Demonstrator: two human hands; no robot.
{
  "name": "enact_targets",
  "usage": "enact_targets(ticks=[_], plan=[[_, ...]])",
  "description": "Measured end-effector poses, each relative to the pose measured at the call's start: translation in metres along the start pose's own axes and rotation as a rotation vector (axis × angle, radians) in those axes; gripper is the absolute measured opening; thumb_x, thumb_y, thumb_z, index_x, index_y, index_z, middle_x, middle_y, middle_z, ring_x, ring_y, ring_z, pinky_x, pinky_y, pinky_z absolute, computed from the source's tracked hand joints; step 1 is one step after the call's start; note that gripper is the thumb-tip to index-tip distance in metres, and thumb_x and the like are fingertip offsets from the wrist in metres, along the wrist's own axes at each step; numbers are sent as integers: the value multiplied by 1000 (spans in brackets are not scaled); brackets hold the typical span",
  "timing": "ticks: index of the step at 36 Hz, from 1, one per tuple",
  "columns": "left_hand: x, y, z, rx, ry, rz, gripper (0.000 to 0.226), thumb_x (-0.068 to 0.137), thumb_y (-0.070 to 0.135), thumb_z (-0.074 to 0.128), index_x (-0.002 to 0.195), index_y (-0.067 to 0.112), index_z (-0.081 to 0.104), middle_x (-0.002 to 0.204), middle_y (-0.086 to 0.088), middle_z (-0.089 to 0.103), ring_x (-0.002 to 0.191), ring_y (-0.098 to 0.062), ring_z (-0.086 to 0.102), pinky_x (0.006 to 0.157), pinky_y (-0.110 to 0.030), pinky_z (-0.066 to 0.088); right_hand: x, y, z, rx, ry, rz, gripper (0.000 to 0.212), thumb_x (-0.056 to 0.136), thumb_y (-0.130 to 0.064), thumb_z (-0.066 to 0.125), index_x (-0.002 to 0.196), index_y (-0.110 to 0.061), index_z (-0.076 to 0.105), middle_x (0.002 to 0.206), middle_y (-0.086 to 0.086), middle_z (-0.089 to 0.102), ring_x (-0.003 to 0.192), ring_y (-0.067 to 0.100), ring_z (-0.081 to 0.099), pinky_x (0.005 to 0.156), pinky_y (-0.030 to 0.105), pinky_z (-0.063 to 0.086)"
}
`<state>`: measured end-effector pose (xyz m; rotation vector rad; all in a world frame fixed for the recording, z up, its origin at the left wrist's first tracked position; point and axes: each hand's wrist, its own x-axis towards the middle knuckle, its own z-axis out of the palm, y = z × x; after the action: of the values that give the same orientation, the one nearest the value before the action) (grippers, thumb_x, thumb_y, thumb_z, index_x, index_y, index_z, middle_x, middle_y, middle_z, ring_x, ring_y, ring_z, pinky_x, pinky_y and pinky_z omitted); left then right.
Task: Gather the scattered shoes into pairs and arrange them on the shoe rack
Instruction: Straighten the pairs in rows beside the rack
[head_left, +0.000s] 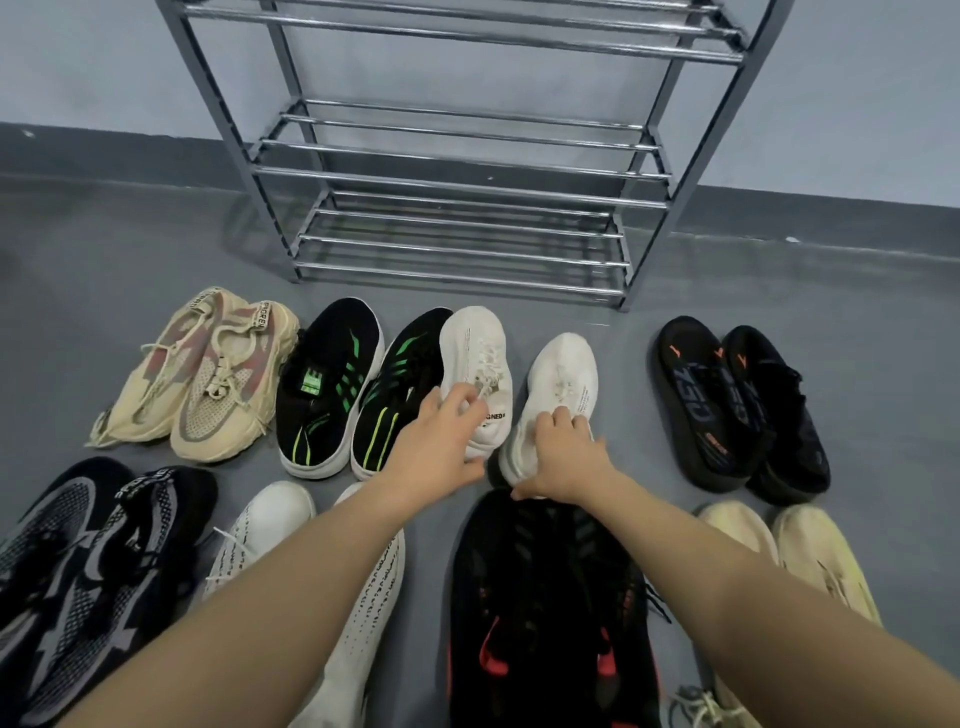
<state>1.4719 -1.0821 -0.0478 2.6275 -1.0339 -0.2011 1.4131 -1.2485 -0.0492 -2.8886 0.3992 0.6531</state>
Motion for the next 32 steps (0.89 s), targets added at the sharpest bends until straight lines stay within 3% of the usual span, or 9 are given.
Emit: enact_targets(ticks=[8,11,13,15,20,26,29,32], plan=[[5,6,7,34,69,83,45,74,30,67,112,16,48,127,5,34,121,-31,37,55,-33,52,-1,6,4,26,19,64,86,69,-48,77,131,-8,33,132,7,33,129,30,32,98,54,39],[8,12,8,38,78,74,46,76,30,66,116,15,48,130,2,36,120,-30,36,60,-36,54,-6,11,4,89,66,26,72,72,-40,76,123,-6,38,128,8,38,124,30,38,92,42,45],[10,16,8,36,76,70,46,77,30,65,117,15,47,131,2,36,119,-29,37,63,-37,54,-8,13,3,119,103,-12,58,77,-33,71,119,-6,39,124,8,41,116,29,44,81,38,44],[13,20,10,22,64,67,47,77,30,66,118,15,47,132,1,35,120,-30,37,67,-39,54,-9,16,0,141,145,-37,48,81,-28,66,115,-8,39,120,7,41,109,28,49,70,35,40],[17,30,20,-66,68,43,50,75,30,68,118,14,48,129,2,35,116,-27,42,79,-43,52,-17,30,-9,81,233,-113,31,82,-12,56,107,-9,39,114,5,40,103,27,46,64,35,37],[19,27,31,-153,118,90,44,72,22,71,108,9,48,122,3,31,112,-30,45,82,-42,50,-20,48,-10,-55,267,-174,34,76,1,49,107,-8,41,115,8,39,103,29,43,65,34,32],[22,27,35,-146,112,137,46,72,21,71,106,14,41,122,-1,34,111,-30,46,78,-45,52,-19,54,-5,-28,306,-197,34,72,5,49,104,-8,43,112,9,41,100,30,42,67,33,31],[24,34,41,-168,101,70,41,74,20,71,105,9,46,122,-3,36,108,-25,46,81,-42,50,-15,53,-1,36,319,-196,33,72,7,50,101,-7,43,110,10,41,100,30,41,66,32,31]])
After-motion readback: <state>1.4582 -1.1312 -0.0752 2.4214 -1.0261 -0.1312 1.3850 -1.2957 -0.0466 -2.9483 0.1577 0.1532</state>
